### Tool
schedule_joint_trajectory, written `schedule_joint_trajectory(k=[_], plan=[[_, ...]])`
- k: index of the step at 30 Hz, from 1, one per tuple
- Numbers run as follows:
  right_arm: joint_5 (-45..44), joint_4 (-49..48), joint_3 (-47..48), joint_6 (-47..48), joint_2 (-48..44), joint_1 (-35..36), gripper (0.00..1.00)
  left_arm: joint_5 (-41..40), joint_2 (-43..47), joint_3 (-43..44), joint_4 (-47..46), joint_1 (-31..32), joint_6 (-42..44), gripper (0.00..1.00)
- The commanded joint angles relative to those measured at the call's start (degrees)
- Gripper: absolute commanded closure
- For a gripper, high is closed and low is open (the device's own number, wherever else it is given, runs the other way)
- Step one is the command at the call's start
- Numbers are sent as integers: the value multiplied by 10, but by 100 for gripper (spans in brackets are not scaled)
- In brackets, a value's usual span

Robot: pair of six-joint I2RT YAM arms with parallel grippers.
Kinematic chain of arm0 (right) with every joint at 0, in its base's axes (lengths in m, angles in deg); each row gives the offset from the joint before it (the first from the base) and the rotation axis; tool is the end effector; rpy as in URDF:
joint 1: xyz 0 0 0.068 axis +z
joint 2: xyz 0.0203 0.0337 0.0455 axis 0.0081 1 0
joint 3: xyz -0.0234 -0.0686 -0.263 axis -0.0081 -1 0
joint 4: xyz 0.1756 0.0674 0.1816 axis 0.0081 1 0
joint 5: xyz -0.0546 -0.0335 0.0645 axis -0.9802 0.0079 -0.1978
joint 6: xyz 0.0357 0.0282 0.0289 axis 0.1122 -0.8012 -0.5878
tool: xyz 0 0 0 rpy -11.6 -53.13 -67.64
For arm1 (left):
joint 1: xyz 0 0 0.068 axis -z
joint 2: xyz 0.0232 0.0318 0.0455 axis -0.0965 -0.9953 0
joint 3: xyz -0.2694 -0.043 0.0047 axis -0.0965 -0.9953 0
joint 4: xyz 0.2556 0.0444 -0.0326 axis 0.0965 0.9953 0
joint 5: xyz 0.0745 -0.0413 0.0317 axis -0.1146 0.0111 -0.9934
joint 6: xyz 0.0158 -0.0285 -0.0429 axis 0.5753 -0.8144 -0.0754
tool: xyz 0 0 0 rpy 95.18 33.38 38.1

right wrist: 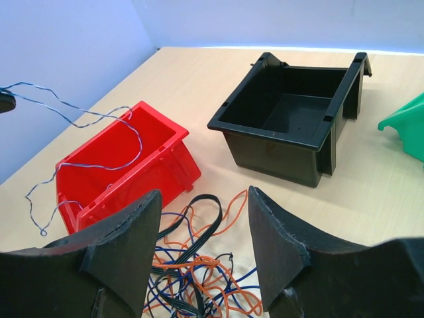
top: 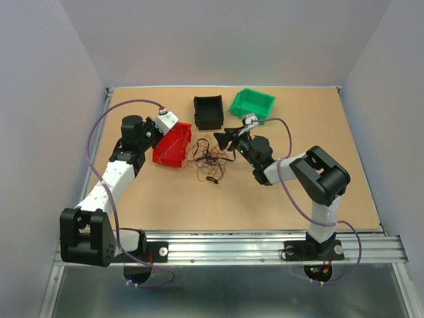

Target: Untangle the cables

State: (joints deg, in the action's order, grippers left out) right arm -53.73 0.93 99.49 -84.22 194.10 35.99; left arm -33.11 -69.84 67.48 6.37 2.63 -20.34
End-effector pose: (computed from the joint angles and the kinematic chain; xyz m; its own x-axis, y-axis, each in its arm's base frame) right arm 0.3112 0.2218 0.1851 -0.0874 0.2958 -0.9512 -0.5723 0.7667 0.2910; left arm 0.2820 -0.0503 0.2915 0.0652 0.6302 -0.7737 0.4723 0.6635 0.5803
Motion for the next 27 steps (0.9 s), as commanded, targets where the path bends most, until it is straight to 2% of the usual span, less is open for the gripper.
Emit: schedule_joint_trajectory(k=[1,7,17,19,20,27], plan=[[2,-44,-4,-5,-5,-4,40,11,-2,-3,0,-15,22,100],[18,-44,-2,-7,-2,-4,40,30,-16,5,27,-32,47,100],[21,-44,1,-10,0,-5,40,36,-132,84,119,-31,66,100],[22,-44,2,-11,2,-5,40,32,-156,104,135,-31,63,100],[24,-44,4,-12,4,-5,40,23,-199,141,144,-30,57,100],[26,-44,7,-12,7,-5,40,-29,-261,194,144,0,26,100]])
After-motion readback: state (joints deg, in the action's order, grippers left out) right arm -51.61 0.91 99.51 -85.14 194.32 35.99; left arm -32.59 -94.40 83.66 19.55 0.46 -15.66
